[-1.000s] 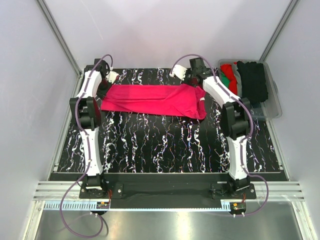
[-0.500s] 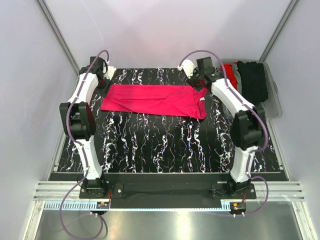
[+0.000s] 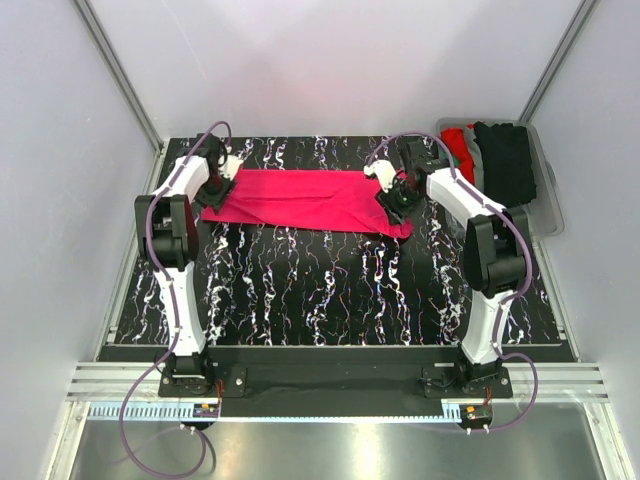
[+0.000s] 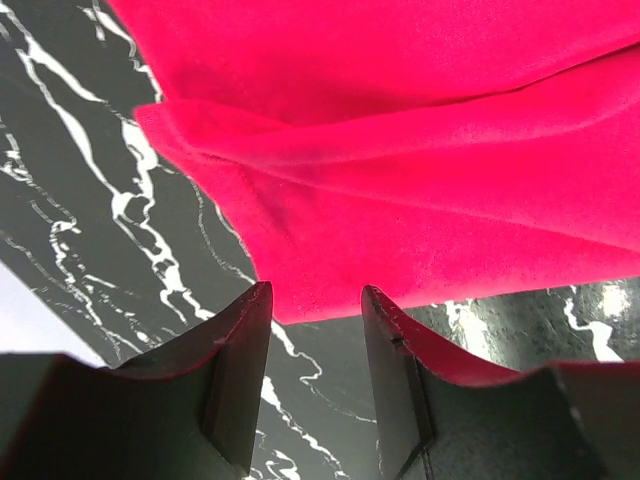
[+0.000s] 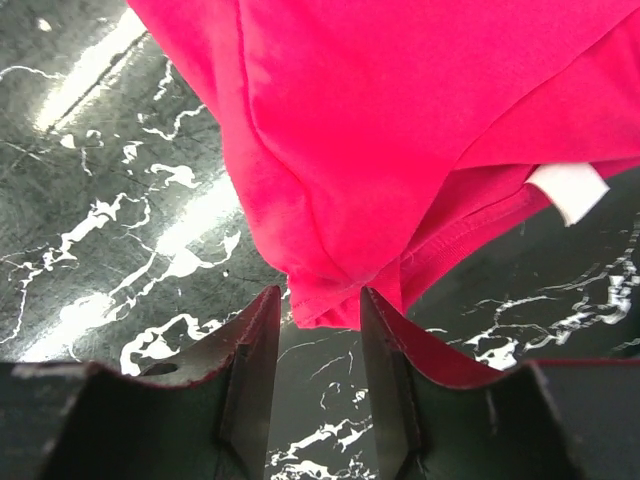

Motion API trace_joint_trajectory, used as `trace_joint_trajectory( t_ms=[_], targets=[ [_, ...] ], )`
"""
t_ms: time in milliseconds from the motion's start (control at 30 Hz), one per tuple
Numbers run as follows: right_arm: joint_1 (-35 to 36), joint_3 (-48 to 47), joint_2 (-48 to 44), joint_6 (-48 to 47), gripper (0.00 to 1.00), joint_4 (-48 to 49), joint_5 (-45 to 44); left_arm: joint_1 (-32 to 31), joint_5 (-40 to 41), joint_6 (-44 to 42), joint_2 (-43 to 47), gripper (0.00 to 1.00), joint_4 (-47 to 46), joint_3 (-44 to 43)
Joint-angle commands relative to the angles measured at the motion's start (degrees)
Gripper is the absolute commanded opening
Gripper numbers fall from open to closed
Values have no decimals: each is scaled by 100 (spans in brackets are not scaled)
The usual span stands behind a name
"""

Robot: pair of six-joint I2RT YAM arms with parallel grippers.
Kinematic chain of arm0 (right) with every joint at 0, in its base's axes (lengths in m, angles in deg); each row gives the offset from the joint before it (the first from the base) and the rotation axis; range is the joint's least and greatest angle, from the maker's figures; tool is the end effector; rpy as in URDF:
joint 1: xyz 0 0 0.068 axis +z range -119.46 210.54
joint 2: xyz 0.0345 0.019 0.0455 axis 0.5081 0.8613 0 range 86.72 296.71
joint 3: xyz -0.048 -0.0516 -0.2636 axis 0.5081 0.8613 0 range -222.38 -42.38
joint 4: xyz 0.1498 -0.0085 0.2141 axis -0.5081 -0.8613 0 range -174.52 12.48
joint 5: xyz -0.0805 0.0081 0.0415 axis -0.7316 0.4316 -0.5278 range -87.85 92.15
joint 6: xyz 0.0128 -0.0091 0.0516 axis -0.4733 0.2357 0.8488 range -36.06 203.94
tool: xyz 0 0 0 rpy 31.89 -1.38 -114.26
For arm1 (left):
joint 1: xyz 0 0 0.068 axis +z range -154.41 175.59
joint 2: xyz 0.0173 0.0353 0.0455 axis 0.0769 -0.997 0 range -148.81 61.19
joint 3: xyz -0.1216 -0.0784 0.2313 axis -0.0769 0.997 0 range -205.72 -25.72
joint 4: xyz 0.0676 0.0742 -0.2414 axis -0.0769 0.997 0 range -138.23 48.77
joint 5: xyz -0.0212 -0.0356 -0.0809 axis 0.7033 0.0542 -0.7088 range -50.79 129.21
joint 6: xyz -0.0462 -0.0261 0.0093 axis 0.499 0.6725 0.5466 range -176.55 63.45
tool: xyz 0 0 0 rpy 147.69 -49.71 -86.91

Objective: Fold and stack the t-shirts
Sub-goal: Fold the tshirt

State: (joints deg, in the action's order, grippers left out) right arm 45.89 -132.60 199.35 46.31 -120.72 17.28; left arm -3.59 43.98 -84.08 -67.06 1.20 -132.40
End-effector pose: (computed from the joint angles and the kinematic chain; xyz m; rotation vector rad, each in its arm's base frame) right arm 0.3985 0.1190 0.2205 -1.2574 2.3513 0.2362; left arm 0.4688 0.0096 0.1831 0.6347 2.7594 0.2305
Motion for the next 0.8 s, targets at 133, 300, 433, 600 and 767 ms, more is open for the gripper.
trace_joint_trajectory(
  t_ms=[133,300,433,600,767],
  targets=[
    [-226,-392,346,-16,45,-224,288,32,155,2,-16,45,-118,-213],
    [-357,-304,452,-69,45,-294,507,32,225,2,-113,45,-100,-222],
    [-489,-348,522,-61,45,-470,1017,32,269,11,-139,45,-91,-222],
    [-569,-453,627,-87,44,-733,1536,32,322,2,-148,45,-83,-196],
    [-656,-699,882,27,35,-936,1668,32,331,-7,-174,45,-83,-178]
  ],
)
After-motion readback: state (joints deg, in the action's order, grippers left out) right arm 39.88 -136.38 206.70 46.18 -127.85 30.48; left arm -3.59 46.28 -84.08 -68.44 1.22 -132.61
